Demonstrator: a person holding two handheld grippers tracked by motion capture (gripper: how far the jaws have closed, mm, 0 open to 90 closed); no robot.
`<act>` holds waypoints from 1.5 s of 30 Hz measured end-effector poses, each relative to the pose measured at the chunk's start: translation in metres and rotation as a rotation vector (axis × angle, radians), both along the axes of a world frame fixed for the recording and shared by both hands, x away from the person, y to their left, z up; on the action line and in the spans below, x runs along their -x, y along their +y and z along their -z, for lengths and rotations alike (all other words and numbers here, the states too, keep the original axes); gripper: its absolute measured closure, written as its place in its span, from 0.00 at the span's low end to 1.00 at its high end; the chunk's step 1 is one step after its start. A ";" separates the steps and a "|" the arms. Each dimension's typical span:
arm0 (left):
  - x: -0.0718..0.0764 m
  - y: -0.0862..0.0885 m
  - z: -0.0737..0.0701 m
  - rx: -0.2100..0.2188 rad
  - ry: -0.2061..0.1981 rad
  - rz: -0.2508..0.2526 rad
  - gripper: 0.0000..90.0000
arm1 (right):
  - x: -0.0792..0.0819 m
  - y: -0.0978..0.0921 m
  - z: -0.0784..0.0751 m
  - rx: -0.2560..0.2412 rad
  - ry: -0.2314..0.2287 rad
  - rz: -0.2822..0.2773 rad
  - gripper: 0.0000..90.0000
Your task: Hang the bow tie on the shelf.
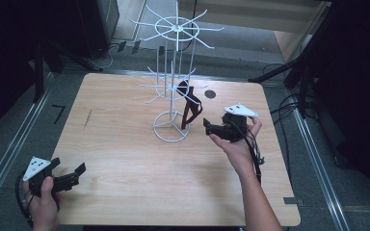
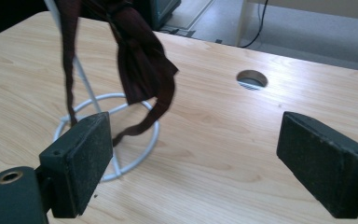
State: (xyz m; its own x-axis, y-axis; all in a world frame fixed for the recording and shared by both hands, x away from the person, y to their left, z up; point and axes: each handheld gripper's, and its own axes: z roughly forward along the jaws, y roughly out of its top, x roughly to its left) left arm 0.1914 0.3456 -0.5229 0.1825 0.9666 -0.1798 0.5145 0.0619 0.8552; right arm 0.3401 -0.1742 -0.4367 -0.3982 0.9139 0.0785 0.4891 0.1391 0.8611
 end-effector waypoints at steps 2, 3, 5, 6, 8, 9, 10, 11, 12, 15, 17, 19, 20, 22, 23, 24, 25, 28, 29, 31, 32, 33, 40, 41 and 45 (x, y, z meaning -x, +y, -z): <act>0.000 0.000 0.000 0.000 0.000 0.000 0.00 | 0.002 -0.007 0.002 -0.001 0.002 0.014 0.12; 0.000 0.000 0.000 -0.001 -0.001 0.000 0.00 | 0.003 -0.010 0.003 -0.005 0.005 0.020 0.12; 0.000 0.000 0.000 -0.001 -0.001 0.000 0.00 | 0.004 -0.017 0.006 -0.003 0.006 0.030 0.12; 0.000 0.000 0.000 -0.001 -0.001 0.000 0.00 | 0.005 -0.020 0.007 0.000 0.008 0.031 0.12; 0.000 0.000 0.000 -0.002 0.000 0.000 0.00 | 0.007 -0.026 0.009 -0.001 0.013 0.044 0.12; 0.000 0.000 0.000 -0.003 0.000 0.000 0.00 | 0.008 -0.029 0.010 -0.001 0.015 0.050 0.12; 0.000 0.000 0.000 -0.002 0.000 0.000 0.00 | 0.009 -0.032 0.011 0.001 0.014 0.054 0.12; 0.000 0.000 0.000 -0.002 -0.001 0.000 0.00 | 0.010 -0.035 0.012 -0.001 0.016 0.061 0.12; 0.000 0.000 0.000 -0.003 -0.001 0.000 0.00 | 0.011 -0.038 0.013 0.000 0.019 0.068 0.12; 0.000 0.000 0.000 -0.003 -0.001 0.000 0.00 | 0.014 -0.046 0.016 -0.007 0.027 0.084 0.12; 0.000 0.000 0.000 -0.003 -0.001 0.000 0.00 | 0.016 -0.051 0.019 -0.006 0.031 0.092 0.12; 0.000 0.000 0.000 -0.003 -0.001 0.000 0.00 | 0.018 -0.056 0.021 -0.004 0.034 0.102 0.12; 0.000 0.000 0.000 -0.004 -0.001 0.001 0.00 | 0.020 -0.059 0.022 -0.006 0.035 0.107 0.12; 0.000 0.000 0.000 -0.004 -0.001 0.001 0.00 | 0.022 -0.064 0.024 -0.007 0.041 0.119 0.12; 0.000 0.000 0.000 -0.005 0.000 0.001 0.00 | 0.023 -0.067 0.026 -0.007 0.041 0.123 0.12; 0.000 0.000 0.000 -0.005 0.000 0.002 0.00 | 0.024 -0.070 0.027 -0.007 0.043 0.130 0.12; 0.000 0.000 0.000 -0.005 0.000 0.002 0.00 | 0.025 -0.073 0.029 -0.007 0.045 0.134 0.12; 0.000 0.000 0.000 -0.005 0.001 0.001 0.00 | 0.029 -0.081 0.032 -0.009 0.052 0.153 0.12; 0.000 0.000 0.000 -0.004 0.001 0.001 0.00 | 0.030 -0.084 0.033 -0.010 0.053 0.159 0.12; 0.000 0.000 0.000 -0.004 0.001 0.001 0.00 | 0.033 -0.089 0.036 -0.010 0.059 0.169 0.12; 0.000 0.000 0.000 -0.005 0.000 0.001 0.00 | 0.034 -0.092 0.038 -0.008 0.063 0.169 0.12; 0.000 0.000 0.000 -0.005 0.001 0.002 0.00 | 0.036 -0.095 0.040 -0.007 0.065 0.175 0.12; 0.000 -0.001 0.000 -0.006 0.000 0.001 0.00 | 0.046 -0.117 0.049 -0.016 0.075 0.219 0.13; 0.000 -0.001 0.000 -0.006 0.000 0.002 0.00 | 0.048 -0.119 0.050 -0.017 0.076 0.226 0.13; 0.000 -0.001 0.000 -0.007 -0.001 0.001 0.00 | 0.054 -0.129 0.055 -0.019 0.081 0.244 0.13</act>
State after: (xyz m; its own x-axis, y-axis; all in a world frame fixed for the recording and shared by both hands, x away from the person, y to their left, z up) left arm 0.1912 0.3448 -0.5228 0.1837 0.9677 -0.1727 0.5139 0.0552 0.8561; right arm 0.2860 -0.3037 -0.4921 -0.1576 0.9803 0.1194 0.5738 -0.0074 0.8190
